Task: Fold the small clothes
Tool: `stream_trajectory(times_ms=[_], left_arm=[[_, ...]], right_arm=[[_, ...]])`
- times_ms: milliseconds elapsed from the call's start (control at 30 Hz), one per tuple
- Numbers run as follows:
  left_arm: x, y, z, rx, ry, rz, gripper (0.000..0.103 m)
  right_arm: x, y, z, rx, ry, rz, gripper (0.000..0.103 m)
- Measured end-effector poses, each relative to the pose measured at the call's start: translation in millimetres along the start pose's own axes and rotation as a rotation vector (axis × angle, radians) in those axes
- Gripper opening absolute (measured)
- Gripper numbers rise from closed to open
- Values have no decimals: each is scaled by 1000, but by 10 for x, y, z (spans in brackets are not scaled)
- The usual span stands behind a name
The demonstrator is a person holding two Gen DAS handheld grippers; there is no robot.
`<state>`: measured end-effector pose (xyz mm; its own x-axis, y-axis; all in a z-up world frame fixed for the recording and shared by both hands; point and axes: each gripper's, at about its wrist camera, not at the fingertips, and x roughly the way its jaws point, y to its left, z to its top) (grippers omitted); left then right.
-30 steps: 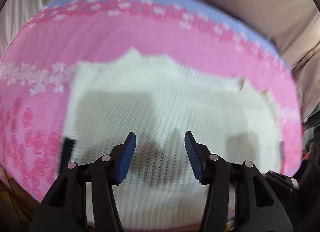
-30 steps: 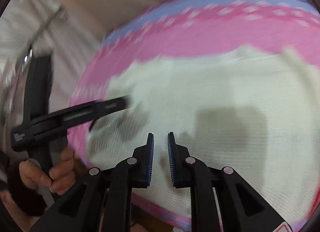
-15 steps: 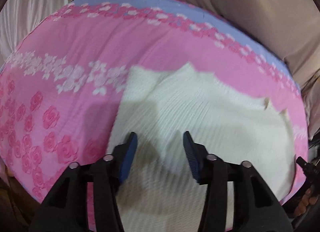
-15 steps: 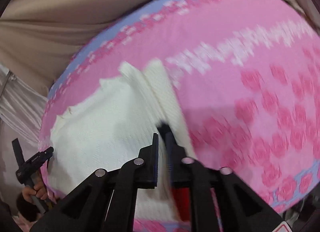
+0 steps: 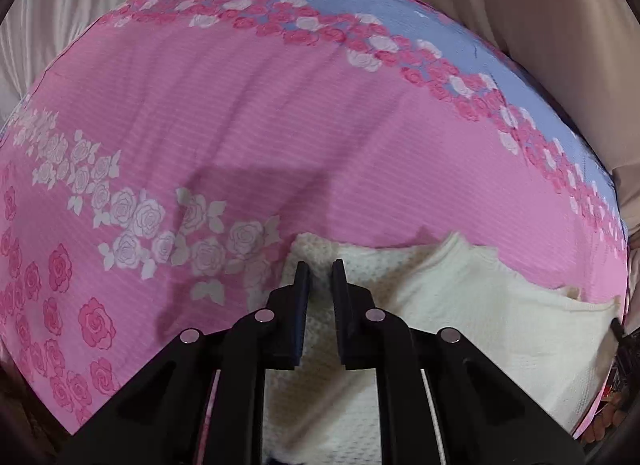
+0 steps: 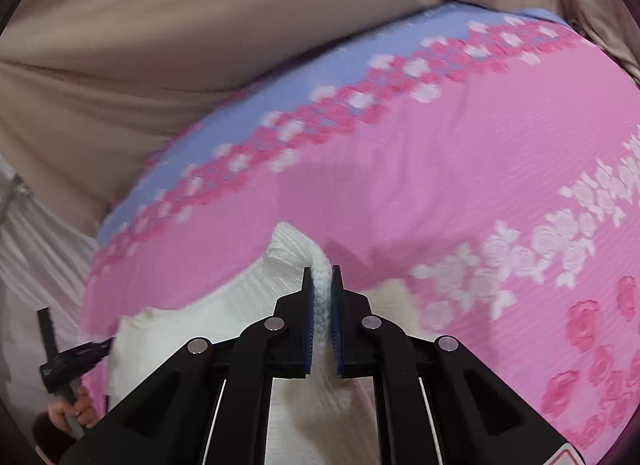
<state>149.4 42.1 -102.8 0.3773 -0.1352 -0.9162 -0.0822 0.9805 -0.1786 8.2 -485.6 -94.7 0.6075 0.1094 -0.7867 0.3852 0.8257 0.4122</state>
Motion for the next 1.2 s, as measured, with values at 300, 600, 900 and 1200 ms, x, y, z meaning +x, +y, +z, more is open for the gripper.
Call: stream_trajectory(times_ms=[300,600,900,1200], left_arm=[[-266,-342,-17,14,-39,-81,81],[-67,-273,126,33,-11,43,0],[-634,175,-128,-68,-46,-92,79],[-346,554,-983,-244,91,-133,85]], right_arm=[[171,86,-48,-34,85,3,17],[81,248,12,-25,27,19,9],[-321,163,-144,-33,-17,-76,20],[-38,1362,-1214,-279,283,134,19]])
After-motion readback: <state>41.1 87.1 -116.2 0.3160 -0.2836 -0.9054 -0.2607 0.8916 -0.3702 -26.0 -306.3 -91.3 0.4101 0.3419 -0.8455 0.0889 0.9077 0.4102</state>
